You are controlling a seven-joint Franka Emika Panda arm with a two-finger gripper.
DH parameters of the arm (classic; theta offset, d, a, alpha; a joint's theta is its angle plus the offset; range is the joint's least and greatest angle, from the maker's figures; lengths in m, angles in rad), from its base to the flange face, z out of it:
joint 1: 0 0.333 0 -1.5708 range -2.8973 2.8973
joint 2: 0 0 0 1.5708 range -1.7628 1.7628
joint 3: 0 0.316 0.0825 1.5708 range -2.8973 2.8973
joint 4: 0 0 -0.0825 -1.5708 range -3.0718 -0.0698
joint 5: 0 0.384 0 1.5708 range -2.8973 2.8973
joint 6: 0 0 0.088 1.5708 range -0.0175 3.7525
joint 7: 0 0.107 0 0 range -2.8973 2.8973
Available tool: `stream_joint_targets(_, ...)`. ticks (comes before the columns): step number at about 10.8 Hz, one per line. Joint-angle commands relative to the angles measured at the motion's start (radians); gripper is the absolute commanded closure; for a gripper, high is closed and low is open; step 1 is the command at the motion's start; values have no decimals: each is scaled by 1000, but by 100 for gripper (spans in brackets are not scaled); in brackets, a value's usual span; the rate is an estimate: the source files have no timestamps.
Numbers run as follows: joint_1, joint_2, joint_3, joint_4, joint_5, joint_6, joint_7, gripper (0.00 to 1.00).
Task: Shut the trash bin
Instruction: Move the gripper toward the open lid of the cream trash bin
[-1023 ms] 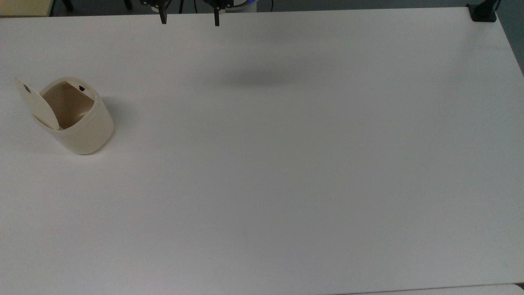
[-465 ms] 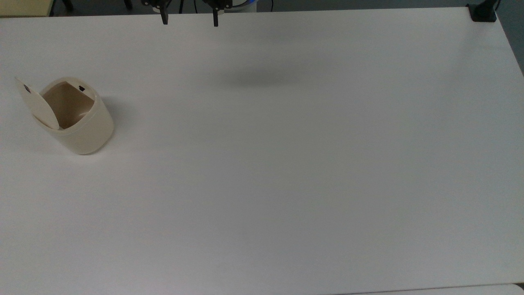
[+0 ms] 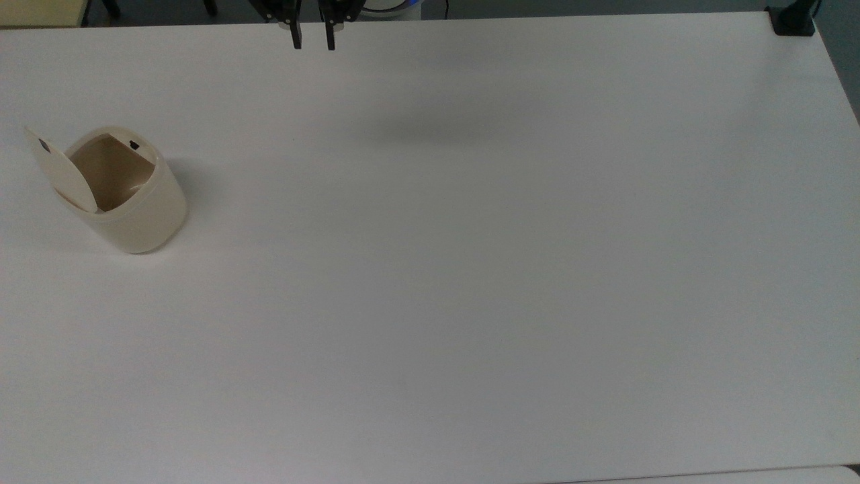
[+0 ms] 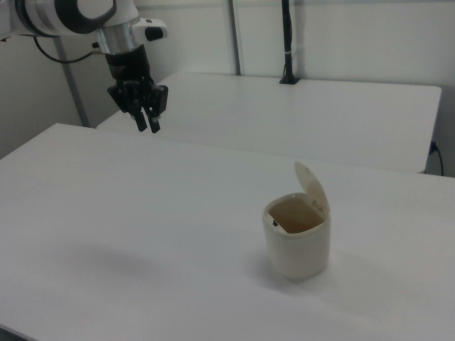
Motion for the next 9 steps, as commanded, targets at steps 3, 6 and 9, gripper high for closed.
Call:
stream_joint_targets(3,4,-25,-12,-27,20,17,-29,100)
stream_joint_targets(6,-1,-17,-16,-25,20,21,-29,100)
stream_joint_targets(9,-42,4,-24,-9,15,24,-30,100)
